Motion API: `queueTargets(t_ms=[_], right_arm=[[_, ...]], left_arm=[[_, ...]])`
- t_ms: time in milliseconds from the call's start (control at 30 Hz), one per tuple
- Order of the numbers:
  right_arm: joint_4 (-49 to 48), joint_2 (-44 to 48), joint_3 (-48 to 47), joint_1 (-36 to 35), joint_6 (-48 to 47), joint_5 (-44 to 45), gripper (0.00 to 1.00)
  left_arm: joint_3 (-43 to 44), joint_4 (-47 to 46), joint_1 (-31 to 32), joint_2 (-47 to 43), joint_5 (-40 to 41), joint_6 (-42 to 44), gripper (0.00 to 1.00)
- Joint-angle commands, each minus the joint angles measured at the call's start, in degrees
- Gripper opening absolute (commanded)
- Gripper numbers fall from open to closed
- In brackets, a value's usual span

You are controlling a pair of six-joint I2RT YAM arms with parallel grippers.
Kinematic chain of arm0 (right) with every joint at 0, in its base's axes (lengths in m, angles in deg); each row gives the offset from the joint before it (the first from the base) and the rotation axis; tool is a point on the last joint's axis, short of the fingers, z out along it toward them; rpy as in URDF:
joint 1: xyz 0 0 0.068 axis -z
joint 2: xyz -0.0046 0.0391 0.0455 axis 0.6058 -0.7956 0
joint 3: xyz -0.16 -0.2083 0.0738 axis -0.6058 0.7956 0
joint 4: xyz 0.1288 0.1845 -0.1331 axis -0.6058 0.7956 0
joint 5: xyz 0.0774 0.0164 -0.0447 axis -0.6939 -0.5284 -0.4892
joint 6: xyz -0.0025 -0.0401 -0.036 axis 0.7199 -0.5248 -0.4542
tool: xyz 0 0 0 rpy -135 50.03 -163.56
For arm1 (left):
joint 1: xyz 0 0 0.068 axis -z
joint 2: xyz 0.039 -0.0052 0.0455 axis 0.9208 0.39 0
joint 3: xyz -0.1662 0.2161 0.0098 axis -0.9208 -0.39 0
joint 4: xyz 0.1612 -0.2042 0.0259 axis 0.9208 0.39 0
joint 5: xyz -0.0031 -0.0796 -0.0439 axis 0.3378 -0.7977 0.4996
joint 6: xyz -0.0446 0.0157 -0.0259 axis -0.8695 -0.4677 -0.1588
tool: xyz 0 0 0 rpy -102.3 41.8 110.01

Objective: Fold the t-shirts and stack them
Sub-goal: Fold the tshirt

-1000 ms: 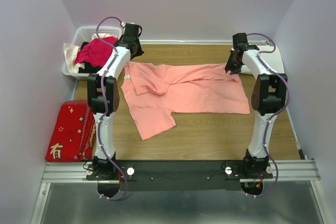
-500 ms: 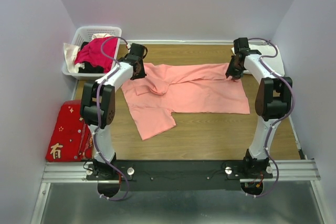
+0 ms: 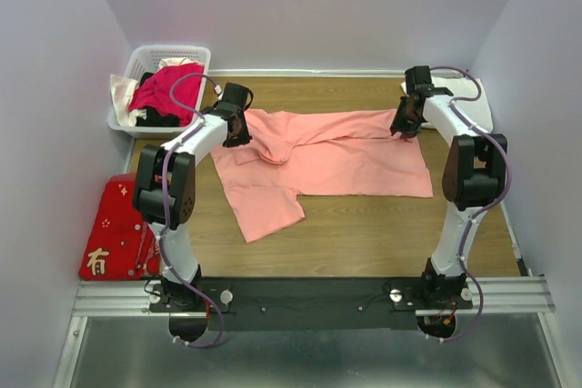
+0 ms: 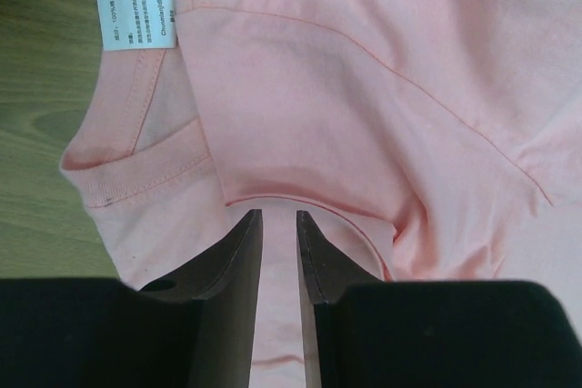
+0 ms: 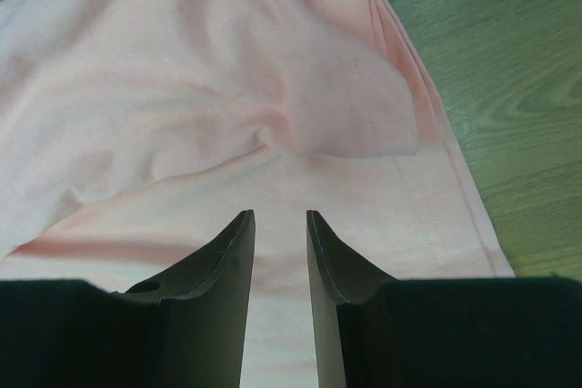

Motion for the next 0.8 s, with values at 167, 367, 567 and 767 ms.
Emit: queueTargets(t_ms=[167, 367, 567, 767], right_arm=[[-0.81, 1.0, 0.07, -0.27, 0.36, -0.64, 0.38], [-0.72, 0.03, -0.55, -0.27, 0.45, -1.08, 0.38], [-0.72, -0.67, -0.9, -0.27, 0.45, -0.99, 0.38], [-0.63, -1.11, -1.25, -0.36, 0.54, -0.73, 0.38]], left_arm=[[0.96, 2.4, -0.61, 1.57, 4.12, -2.56, 0.36], [1.22, 3.02, -1.22, 2.63, 5.09, -2.56, 0.39], [0.26, 1.97, -1.75, 3.77, 3.86, -2.04, 0.39], [-0.36, 0.56, -1.75, 4.38, 1.32, -1.51, 0.37]])
